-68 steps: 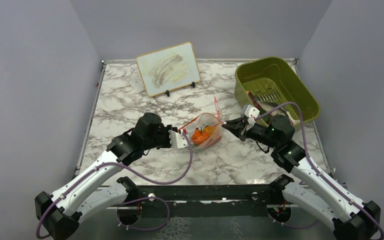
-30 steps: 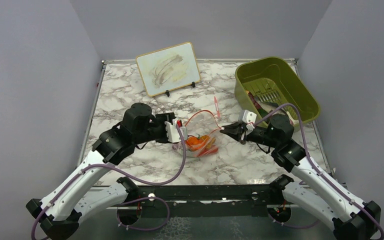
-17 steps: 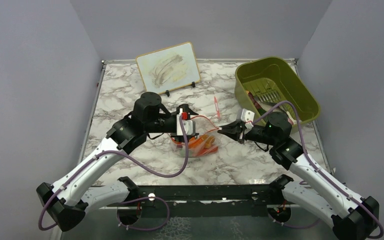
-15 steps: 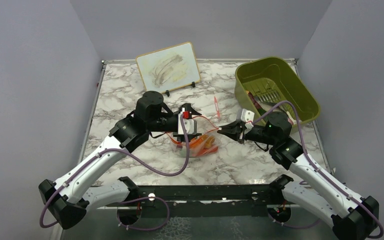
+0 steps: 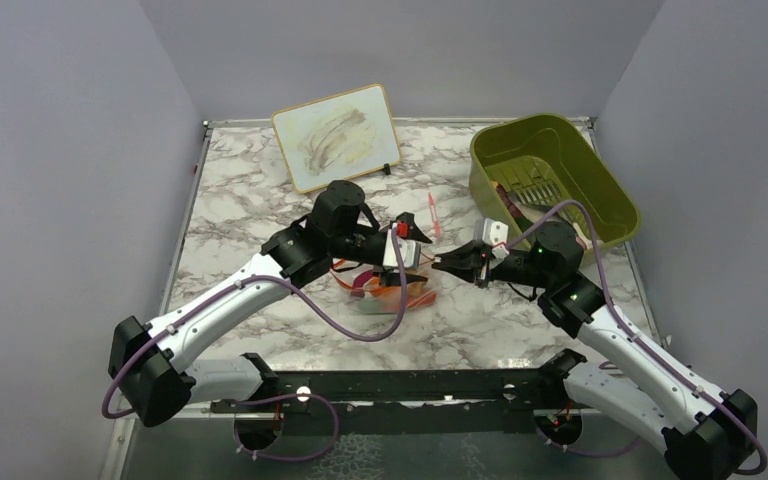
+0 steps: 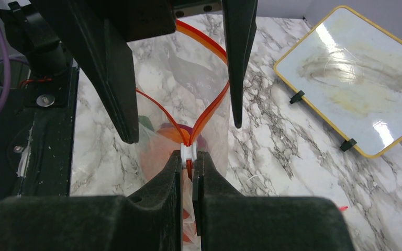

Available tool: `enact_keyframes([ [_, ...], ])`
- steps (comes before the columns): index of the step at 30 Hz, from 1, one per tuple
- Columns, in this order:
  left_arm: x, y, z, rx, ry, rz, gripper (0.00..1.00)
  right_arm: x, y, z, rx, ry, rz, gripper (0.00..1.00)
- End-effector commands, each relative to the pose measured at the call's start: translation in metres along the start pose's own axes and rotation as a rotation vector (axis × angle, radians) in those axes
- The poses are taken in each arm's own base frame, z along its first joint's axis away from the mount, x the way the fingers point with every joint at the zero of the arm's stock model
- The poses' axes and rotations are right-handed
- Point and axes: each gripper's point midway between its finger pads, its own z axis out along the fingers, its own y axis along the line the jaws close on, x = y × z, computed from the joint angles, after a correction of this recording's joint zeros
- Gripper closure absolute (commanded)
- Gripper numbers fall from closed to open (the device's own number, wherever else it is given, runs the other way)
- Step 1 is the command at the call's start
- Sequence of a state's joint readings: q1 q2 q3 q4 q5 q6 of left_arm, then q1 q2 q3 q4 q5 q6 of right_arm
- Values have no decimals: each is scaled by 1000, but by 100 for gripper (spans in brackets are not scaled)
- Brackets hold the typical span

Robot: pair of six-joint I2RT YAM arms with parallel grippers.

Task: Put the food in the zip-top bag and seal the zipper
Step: Zip the zipper food storage bag at the center of the board.

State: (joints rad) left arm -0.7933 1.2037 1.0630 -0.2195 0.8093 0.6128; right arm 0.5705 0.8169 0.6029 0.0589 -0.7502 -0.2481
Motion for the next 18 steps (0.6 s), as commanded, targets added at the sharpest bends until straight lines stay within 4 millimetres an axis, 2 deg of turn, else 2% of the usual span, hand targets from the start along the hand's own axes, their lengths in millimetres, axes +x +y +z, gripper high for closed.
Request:
enact_keyframes([
  [1,10,-1,5,-4,14,52,36,-17,8,1,-39,-64,-25,99],
  [4,13,0,2,-32,36,54,50,-15,8,0,-38,-63,-22,99],
  [9,22,-2,2,-39,59,49,53,-20,19,-4,-80,-86,-44,99],
  [10,24,-2,2,-34,66,53,56,-20,19,-5,-78,-88,-47,99],
  [12,27,-3,3,-27,82,47,72,-20,18,-6,-65,-86,-46,99],
  [13,27,-2,3,-25,85,43,84,-19,18,-6,-64,-83,-41,98],
  [14,27,-3,3,-22,85,39,91,-19,19,-6,-66,-84,-40,95],
  [16,21,-4,3,-12,67,46,100,-18,23,-5,-87,-85,-33,86],
  [18,17,-5,2,-8,54,56,100,-14,26,-6,-100,-78,-32,77],
])
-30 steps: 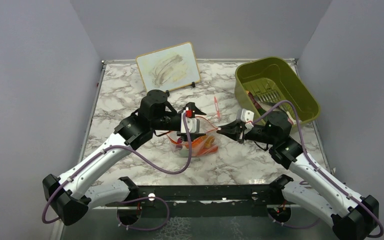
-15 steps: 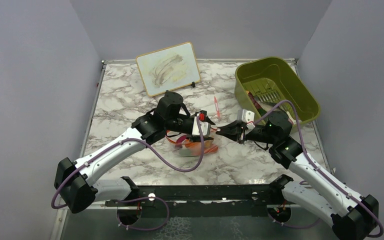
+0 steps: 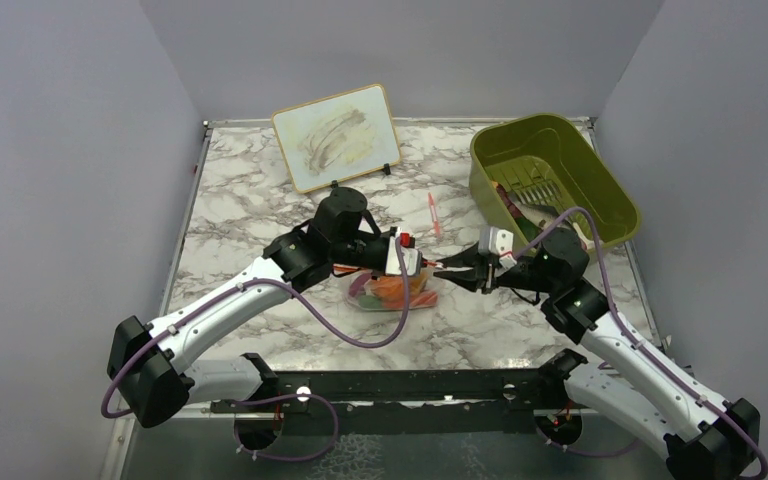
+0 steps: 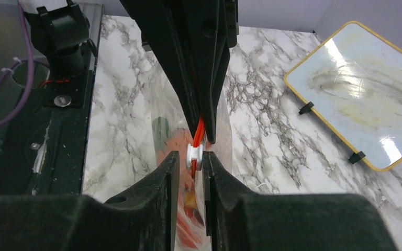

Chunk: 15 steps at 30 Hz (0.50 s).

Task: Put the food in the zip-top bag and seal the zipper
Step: Zip the zipper food storage bag at the center of the board.

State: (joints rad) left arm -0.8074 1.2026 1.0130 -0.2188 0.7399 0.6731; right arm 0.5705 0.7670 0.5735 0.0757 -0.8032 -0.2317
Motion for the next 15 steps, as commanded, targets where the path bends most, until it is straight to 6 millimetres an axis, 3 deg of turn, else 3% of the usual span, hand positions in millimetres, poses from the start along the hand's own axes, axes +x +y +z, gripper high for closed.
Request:
enact_keyframes([
  [1,-7,-3,-1,16,-15,25,100,-5,12,0,-54,-33,-19,74],
  [10,-11,-11,-2,43,-47,9,100,11,10,0,-11,-26,19,71],
  [11,-11,-12,-1,45,-49,6,100,13,10,1,-14,-26,21,75],
  [13,-11,-12,-1,42,-52,3,100,13,10,3,-25,-29,20,93],
  [15,-10,-10,0,32,-52,0,100,11,10,4,-34,-30,17,99],
])
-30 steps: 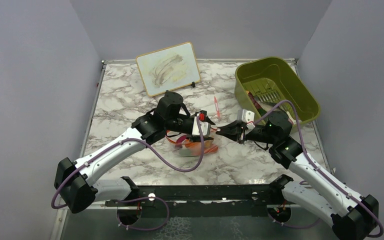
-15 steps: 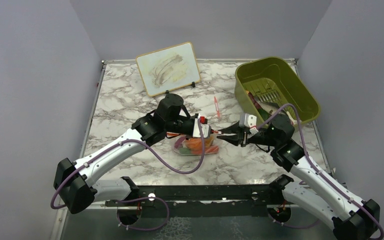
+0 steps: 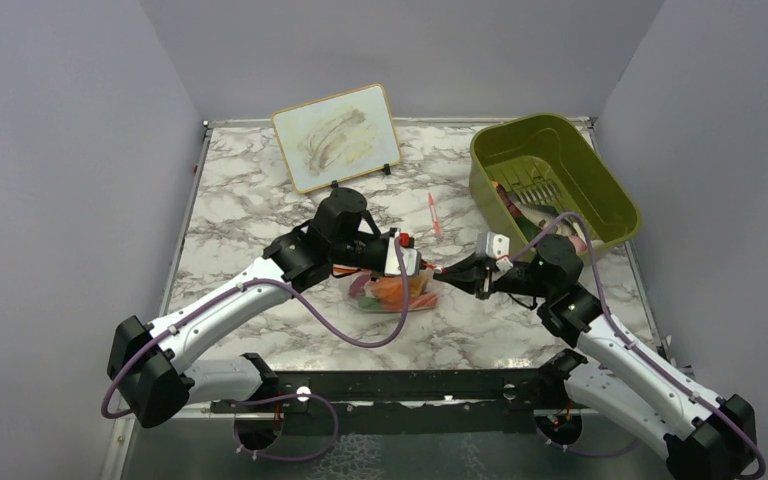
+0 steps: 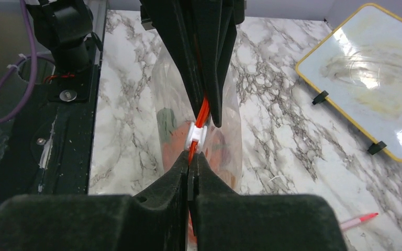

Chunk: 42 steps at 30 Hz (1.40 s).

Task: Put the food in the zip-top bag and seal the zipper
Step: Zip the zipper food storage bag at the center of the board.

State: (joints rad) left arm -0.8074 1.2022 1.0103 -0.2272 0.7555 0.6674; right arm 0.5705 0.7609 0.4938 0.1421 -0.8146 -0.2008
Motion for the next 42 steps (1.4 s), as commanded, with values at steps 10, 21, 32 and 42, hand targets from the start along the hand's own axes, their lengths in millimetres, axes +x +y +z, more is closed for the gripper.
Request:
enact_keyframes([
  [10,-26,-8,-3,30,-96,4,54,-16,-4,8,-18,-62,-27,99],
  [21,-44,-6,-3,29,-161,-8,57,-23,-6,12,-39,-74,-33,99],
  [32,-48,-10,-1,43,-191,-22,62,-23,-5,13,-40,-72,-17,99],
  [42,-43,-9,5,51,-182,-39,62,-27,-2,12,-59,-79,-20,99],
])
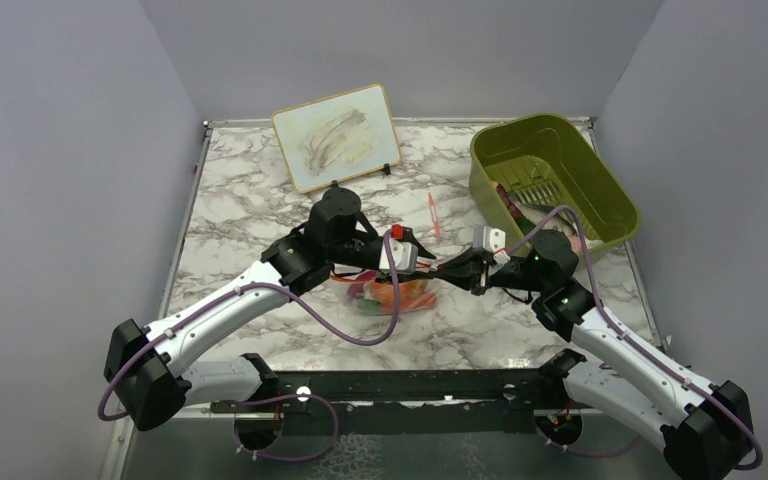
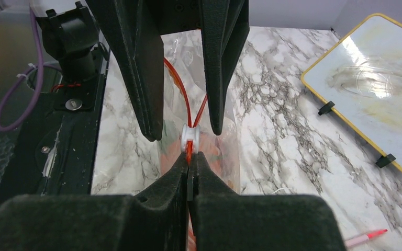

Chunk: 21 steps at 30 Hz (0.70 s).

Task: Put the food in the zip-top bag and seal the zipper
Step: Zip the zipper food storage bag at the center of the board.

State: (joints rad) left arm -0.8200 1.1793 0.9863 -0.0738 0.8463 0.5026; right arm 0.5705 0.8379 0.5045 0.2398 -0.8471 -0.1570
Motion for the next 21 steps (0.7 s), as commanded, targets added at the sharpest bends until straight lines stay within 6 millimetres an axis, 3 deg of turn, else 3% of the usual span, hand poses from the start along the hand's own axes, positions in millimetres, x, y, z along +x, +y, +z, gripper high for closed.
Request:
enact_keyframes([
  [1,-7,-4,4,30,-37,11,62,-23,3,3,-34,-50,-38,99],
  [12,-3,-2,8,35,-30,-4,65,-23,6,2,-49,-49,-36,99],
  [15,-5,-3,9,44,-35,-8,72,-23,7,2,-54,-50,-35,99],
  [21,-6,-5,7,39,-35,-8,97,-20,6,1,-41,-39,-27,99],
])
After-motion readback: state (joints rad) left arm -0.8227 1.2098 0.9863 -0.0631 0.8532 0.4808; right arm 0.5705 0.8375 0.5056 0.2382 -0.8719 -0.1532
